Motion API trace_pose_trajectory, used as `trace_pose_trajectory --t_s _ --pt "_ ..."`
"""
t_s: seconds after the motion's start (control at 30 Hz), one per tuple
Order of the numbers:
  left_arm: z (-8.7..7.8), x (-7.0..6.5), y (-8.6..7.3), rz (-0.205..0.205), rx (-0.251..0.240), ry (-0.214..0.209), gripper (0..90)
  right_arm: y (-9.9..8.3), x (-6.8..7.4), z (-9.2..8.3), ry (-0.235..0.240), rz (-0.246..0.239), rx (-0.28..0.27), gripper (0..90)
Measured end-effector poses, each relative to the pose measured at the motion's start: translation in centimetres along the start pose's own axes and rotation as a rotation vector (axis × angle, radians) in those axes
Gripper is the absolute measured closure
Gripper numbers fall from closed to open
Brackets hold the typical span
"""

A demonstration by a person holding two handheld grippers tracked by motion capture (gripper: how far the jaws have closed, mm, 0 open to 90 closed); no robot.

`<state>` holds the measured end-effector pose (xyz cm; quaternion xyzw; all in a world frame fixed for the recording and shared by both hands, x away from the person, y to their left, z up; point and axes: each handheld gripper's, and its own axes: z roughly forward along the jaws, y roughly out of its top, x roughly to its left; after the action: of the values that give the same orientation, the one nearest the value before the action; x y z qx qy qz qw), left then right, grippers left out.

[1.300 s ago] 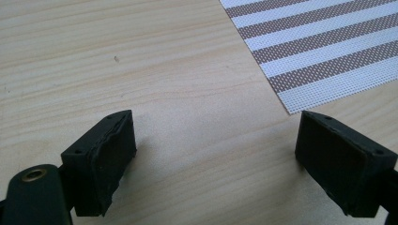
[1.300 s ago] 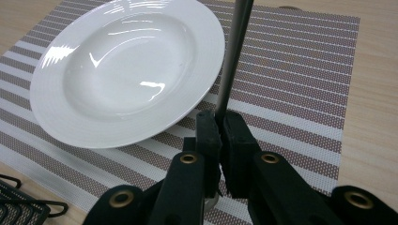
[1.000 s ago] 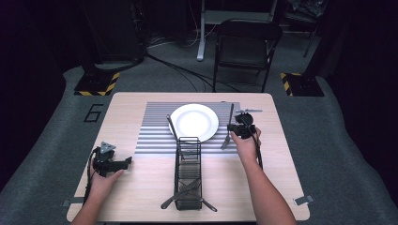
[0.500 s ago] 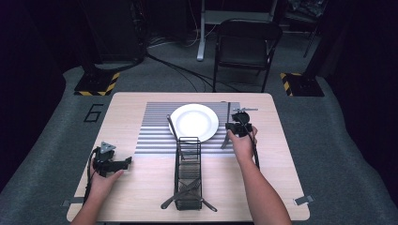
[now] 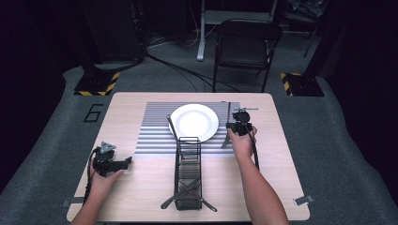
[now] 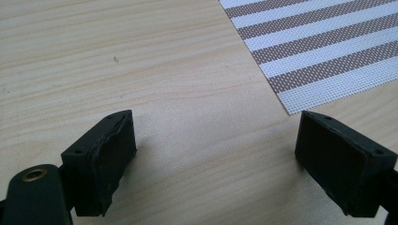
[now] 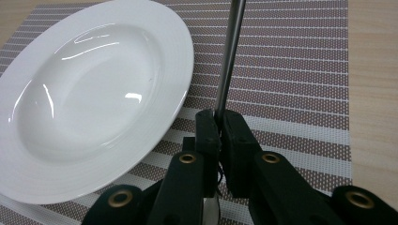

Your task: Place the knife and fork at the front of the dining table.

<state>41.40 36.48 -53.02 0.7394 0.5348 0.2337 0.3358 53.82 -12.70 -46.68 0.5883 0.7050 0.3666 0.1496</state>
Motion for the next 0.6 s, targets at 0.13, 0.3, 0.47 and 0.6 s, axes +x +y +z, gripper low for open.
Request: trace_pose_trajectory --t_s 0.13,0.3,0.47,0.6 --pt "-0.04 0.03 0.03 0.003 0.006 -0.003 12.5 -0.05 -0.1 0.12 -0.006 0.003 -0.001 86.0" --pt "-0.02 0.02 0.04 0.002 0.006 -0.004 12.5 -0.08 -0.07 0.27 -0.012 0.005 -0.005 85.9" --pt "-0.02 0.02 0.04 0.002 0.006 -0.004 12.5 -0.15 -0.11 0.43 -0.026 0.024 -0.003 85.8" --pt "-0.01 0.03 0.06 0.004 0.007 -0.003 12.5 -0.14 -0.07 0.56 -0.026 0.048 -0.004 85.9"
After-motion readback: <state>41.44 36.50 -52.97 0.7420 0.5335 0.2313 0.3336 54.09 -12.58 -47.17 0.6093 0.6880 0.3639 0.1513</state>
